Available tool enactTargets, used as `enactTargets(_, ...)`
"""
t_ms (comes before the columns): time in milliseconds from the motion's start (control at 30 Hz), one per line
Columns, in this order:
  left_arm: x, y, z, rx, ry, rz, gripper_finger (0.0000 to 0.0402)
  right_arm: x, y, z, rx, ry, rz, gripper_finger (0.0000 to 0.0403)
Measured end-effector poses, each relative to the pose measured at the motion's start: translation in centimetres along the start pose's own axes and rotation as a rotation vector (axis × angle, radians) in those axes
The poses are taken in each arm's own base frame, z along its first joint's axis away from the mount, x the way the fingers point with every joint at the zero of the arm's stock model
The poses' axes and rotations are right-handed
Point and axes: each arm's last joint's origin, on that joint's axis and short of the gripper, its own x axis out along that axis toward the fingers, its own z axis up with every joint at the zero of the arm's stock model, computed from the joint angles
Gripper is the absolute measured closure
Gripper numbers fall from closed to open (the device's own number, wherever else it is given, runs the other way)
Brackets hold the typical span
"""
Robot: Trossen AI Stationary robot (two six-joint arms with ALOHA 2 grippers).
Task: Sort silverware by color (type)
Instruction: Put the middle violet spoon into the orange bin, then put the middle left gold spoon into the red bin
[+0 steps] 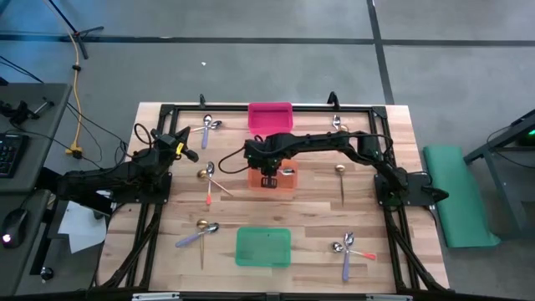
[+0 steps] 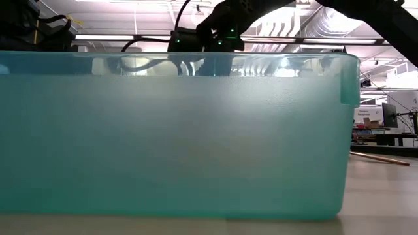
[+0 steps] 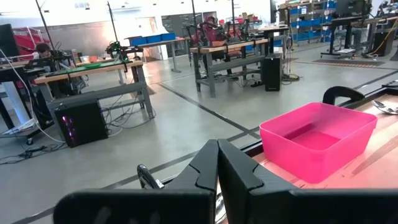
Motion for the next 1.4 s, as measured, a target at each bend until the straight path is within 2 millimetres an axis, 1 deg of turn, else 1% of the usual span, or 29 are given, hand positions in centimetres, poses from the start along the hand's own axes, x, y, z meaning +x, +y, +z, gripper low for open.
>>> enactTargets(233, 0.0, 0.0, 0.0, 0.000, 0.000, 0.000, 0.0401, -0.2, 0.5, 0.0, -0.057, 0.018, -0.017, 0.0298)
enactTargets(333, 0.0, 0.0, 0.0, 0.000, 0.000, 0.000, 0.0401, -1.1, 0.4, 0.4, -0.076, 0.010, -0.033, 0.0284)
enactTargets(433, 0.0, 0.0, 0.0, 0.000, 0.000, 0.000, 0.0401, -2.6, 0.6, 0.9, -0.081, 0.018, -0.031, 0.0283)
enactTargets(533, 0.0, 0.0, 0.0, 0.000, 0.000, 0.000, 0.0401, -4.2, 1.7, 1.0, -0.115, 0.055, -0.049, 0.0299)
enactTargets(633, 0.0, 0.0, 0.0, 0.000, 0.000, 0.000, 0.0401, -5.4, 3.2, 0.9, -0.164, 0.083, -0.087, 0.0330)
enactTargets(767, 0.0, 0.0, 0.0, 0.000, 0.000, 0.000, 0.0401, -6.4, 5.0, 0.6, -0.204, 0.042, -0.091, 0.0382)
enactTargets(833, 0.0, 0.0, 0.0, 0.000, 0.000, 0.000, 0.0401, -6.5, 5.8, 0.3, -0.219, 0.010, -0.104, 0.0397)
enactTargets(967, 0.0, 0.0, 0.0, 0.000, 0.000, 0.000, 0.0401, -6.5, 7.3, -0.9, -0.235, -0.074, -0.107, 0.0395)
enactTargets(1067, 0.0, 0.0, 0.0, 0.000, 0.000, 0.000, 0.0401, -5.9, 8.0, -2.5, -0.246, -0.144, -0.101, 0.0401)
enactTargets(1133, 0.0, 0.0, 0.0, 0.000, 0.000, 0.000, 0.0401, -6.0, 8.2, -3.8, -0.240, -0.215, -0.101, 0.0400)
enactTargets(1300, 0.0, 0.0, 0.0, 0.000, 0.000, 0.000, 0.0401, -7.1, 8.5, -7.3, -0.220, -0.466, -0.099, 0.0402)
enactTargets(1400, 0.0, 0.0, 0.0, 0.000, 0.000, 0.000, 0.0401, -8.3, 8.6, -9.5, -0.194, -0.637, -0.087, 0.0402)
